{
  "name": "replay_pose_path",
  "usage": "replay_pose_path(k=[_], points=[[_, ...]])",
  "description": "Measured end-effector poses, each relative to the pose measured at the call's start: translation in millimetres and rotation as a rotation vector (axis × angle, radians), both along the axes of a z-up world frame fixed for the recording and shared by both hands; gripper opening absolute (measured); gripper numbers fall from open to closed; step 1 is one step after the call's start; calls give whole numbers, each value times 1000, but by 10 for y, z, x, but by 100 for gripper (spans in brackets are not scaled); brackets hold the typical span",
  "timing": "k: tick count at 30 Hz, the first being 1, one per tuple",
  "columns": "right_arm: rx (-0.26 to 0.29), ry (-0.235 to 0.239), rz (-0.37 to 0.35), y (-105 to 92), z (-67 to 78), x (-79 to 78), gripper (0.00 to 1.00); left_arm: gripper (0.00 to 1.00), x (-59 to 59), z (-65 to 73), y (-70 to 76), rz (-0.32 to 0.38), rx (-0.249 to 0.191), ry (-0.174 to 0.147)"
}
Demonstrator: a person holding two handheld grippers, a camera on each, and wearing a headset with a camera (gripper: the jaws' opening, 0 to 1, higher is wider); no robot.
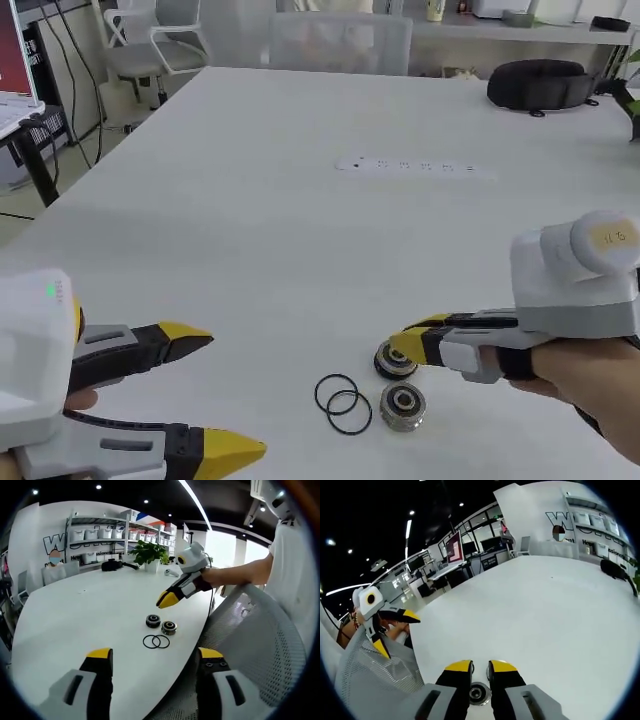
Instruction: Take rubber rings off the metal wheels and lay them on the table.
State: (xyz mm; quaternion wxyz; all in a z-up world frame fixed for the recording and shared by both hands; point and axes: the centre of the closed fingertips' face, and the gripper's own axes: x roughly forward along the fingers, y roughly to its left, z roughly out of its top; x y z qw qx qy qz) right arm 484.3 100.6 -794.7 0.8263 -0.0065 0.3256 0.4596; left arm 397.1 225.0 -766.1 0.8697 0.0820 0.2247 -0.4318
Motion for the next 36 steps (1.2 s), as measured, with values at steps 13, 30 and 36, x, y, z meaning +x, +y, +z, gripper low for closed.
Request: replay_pose_path(k=[13,30,36], points=[[-89,40,-6,-243,-256,12,12,64,8,22,0,-8,11,-20],[-131,72,-27,-417,-404,23,12,63,148,272,-104,-106,91,-113],[-130,71,-36,-446,-399,41,12,62,275,436,-250,-166,103,-158]])
